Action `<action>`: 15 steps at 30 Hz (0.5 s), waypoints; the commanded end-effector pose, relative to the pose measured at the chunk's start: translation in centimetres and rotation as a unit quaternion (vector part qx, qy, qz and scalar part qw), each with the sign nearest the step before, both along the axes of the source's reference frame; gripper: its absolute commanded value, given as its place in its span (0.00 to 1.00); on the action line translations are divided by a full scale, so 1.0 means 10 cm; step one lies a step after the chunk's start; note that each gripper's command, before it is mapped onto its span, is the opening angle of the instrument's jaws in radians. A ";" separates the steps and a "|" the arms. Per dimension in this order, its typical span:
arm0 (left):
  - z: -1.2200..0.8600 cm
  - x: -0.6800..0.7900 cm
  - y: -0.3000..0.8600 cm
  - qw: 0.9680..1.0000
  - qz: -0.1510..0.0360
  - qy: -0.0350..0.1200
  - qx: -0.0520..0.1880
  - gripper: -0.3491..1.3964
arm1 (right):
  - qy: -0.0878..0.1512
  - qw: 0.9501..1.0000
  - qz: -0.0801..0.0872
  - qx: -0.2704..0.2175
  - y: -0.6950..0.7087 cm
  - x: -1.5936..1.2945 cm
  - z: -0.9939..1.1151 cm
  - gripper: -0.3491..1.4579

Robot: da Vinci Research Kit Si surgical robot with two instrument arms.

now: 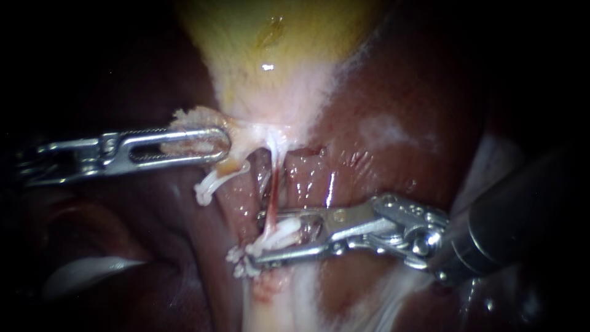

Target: Going back second clip right tube

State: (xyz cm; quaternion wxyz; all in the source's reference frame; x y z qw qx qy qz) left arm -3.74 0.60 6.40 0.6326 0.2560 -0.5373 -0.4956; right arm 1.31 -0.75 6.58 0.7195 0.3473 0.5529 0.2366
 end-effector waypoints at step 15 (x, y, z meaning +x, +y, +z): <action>0.000 0.000 0.000 1.000 0.000 0.000 0.000 0.00 | -0.002 0.998 0.001 -0.062 0.009 -0.033 0.010 0.47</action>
